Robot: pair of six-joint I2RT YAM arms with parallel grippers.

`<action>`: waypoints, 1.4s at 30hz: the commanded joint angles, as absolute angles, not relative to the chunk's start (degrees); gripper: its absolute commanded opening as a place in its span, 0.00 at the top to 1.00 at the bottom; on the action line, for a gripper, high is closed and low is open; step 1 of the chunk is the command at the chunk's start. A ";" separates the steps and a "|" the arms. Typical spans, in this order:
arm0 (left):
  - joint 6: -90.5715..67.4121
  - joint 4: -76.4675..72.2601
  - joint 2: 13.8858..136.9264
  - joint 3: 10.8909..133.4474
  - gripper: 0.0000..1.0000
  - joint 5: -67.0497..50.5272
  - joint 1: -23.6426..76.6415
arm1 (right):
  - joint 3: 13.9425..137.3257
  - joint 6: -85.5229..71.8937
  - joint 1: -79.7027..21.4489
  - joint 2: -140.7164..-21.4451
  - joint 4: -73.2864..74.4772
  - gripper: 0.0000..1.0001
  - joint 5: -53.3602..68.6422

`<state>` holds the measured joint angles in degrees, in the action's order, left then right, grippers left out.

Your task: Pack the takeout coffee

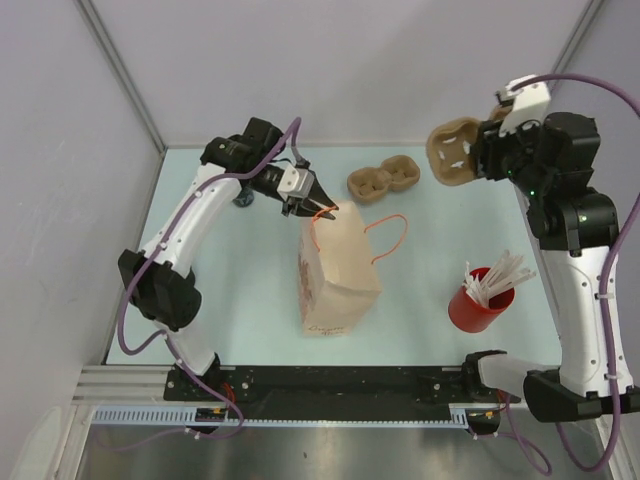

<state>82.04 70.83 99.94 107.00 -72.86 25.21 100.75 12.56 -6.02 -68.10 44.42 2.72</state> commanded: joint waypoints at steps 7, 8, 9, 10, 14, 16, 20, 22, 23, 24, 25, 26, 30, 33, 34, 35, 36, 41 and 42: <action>85.25 69.08 93.43 107.14 0.38 -79.54 19.60 | 108.27 24.07 -24.75 -73.99 52.20 0.53 8.10; 84.91 69.08 92.21 106.79 0.37 -79.72 19.34 | 108.72 26.00 -26.79 -74.70 52.29 0.53 7.04; 84.73 69.17 91.50 106.79 0.27 -79.72 18.73 | 109.68 26.71 -28.46 -75.40 52.38 0.53 4.86; 84.38 69.17 90.89 106.61 0.24 -79.98 18.37 | 110.21 27.50 -31.61 -76.89 52.47 0.53 3.96; 83.50 69.08 86.50 104.60 0.01 -80.07 16.88 | 111.88 31.10 -37.33 -79.97 52.56 0.53 1.59; 81.75 67.60 85.17 103.28 0.00 -79.46 16.53 | 112.15 32.08 -39.72 -80.94 52.38 0.53 0.44; 75.17 61.47 82.01 100.55 0.00 -77.44 14.51 | 111.88 34.19 -46.30 -83.58 52.03 0.53 -2.01; 68.14 57.33 80.16 98.19 0.01 -76.56 13.71 | 111.88 35.07 -47.54 -84.28 51.59 0.53 -3.07; 65.24 52.00 79.55 97.30 0.01 -75.42 12.67 | 111.88 35.33 -47.90 -84.46 51.59 0.53 -2.99; 59.30 49.51 78.84 96.42 0.00 -74.89 12.22 | 111.88 35.68 -48.60 -84.72 51.50 0.53 -2.73; 56.63 46.87 77.53 94.68 0.01 -74.27 11.69 | 111.80 36.21 -48.86 -84.99 51.59 0.53 -2.64; 54.51 44.84 77.00 93.88 0.01 -73.66 10.65 | 111.80 36.56 -49.22 -84.99 51.59 0.53 -2.64; 36.63 29.50 74.53 91.15 0.01 -63.76 9.06 | 111.71 36.74 -50.53 -85.43 50.72 0.53 -2.90; 33.14 27.24 74.00 91.05 0.00 -65.29 6.42 | 112.15 37.18 -51.33 -85.87 50.80 0.52 -2.81; 33.74 27.68 73.83 91.32 0.00 -65.74 6.16 | 112.15 37.09 -52.20 -86.30 50.80 0.53 -2.81; 34.53 28.56 73.39 91.49 0.00 -66.00 5.98 | 112.24 37.00 -52.73 -86.66 50.80 0.53 -2.81; 35.50 29.17 73.21 91.49 0.01 -66.01 5.98 | 112.41 37.09 -53.34 -86.92 50.89 0.52 -2.99; 27.53 25.32 71.55 91.41 0.00 -58.72 4.58 | 113.47 37.44 -56.24 -88.59 51.15 0.52 -3.69; 23.25 24.44 71.19 91.23 0.01 -57.75 3.87 | 113.38 37.70 -56.42 -88.77 51.24 0.52 -3.60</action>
